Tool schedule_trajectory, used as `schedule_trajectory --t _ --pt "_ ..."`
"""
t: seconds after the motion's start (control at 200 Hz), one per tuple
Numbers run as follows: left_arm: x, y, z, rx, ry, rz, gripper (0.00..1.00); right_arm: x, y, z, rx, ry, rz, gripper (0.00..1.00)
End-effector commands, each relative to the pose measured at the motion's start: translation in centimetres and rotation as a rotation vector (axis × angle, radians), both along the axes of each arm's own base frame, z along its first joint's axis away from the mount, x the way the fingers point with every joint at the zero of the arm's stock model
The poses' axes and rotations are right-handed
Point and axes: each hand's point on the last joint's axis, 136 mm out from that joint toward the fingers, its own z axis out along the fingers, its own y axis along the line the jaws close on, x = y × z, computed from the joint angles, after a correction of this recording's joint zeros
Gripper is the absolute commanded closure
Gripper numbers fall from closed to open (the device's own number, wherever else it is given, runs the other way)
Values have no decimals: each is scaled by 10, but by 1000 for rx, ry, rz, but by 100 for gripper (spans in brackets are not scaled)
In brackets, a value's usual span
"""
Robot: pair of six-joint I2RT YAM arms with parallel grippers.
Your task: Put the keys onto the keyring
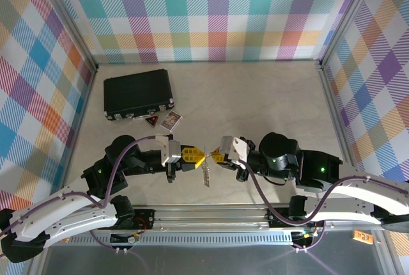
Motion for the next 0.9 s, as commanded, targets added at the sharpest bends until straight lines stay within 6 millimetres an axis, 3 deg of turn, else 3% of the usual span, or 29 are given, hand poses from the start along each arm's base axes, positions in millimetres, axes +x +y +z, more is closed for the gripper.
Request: schedule_trajectory --t 0.0,0.895 --pt "3 2 2 -3 -16 20 100 -6 1 16 27 -19 38 100" --pt "0 -14 -16 100 12 -49 100 -9 3 17 -30 -23 66 100"
